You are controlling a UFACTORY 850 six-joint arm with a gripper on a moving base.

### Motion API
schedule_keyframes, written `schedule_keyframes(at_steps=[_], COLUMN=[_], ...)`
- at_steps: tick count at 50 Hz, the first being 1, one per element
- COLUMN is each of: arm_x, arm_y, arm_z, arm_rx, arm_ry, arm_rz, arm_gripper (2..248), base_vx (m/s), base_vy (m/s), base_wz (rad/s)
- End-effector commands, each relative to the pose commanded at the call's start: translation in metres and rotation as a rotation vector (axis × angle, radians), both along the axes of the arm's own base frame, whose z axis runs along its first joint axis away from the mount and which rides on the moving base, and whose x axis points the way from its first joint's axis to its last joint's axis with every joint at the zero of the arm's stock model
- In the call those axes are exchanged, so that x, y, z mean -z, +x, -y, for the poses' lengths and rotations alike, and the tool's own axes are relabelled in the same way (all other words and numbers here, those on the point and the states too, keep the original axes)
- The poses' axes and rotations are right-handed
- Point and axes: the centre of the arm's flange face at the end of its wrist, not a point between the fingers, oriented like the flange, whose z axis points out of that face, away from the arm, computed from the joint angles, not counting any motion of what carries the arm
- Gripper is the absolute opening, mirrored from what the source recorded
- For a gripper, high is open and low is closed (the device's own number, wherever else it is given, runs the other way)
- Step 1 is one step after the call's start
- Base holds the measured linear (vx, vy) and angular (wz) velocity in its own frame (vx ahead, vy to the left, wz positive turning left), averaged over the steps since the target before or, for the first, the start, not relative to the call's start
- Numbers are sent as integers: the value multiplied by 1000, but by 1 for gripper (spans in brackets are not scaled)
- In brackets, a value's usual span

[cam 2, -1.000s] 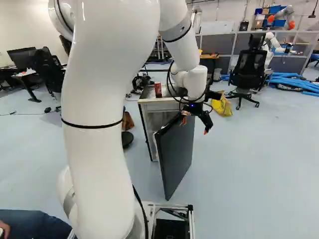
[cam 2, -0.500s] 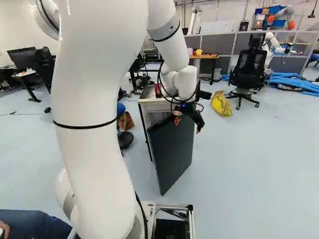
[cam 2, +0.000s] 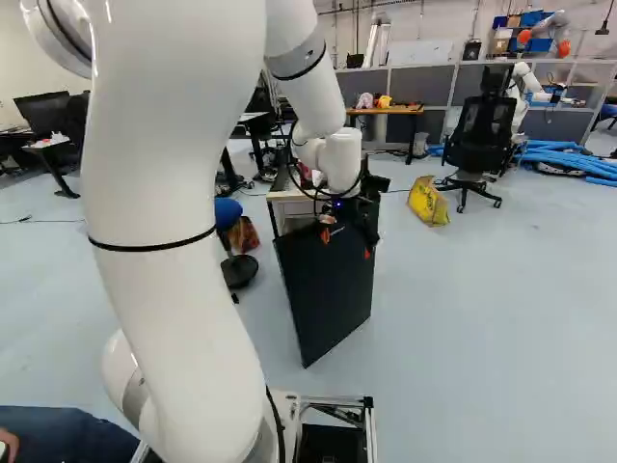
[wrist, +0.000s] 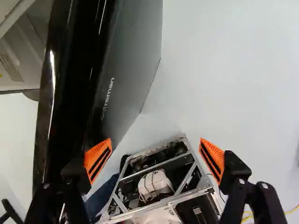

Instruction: Grab a drink from the fridge

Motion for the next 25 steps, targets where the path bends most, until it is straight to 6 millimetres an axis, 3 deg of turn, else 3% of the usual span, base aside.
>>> schedule_keyframes(at_steps=[25], arm_x=[0], arm_y=[8], arm_z=[-45], arm_rx=[-91], arm_ry=[2], arm_rz=[-5], arm_gripper=[247], base_vx=[0], base_vy=[0], base_wz=[0])
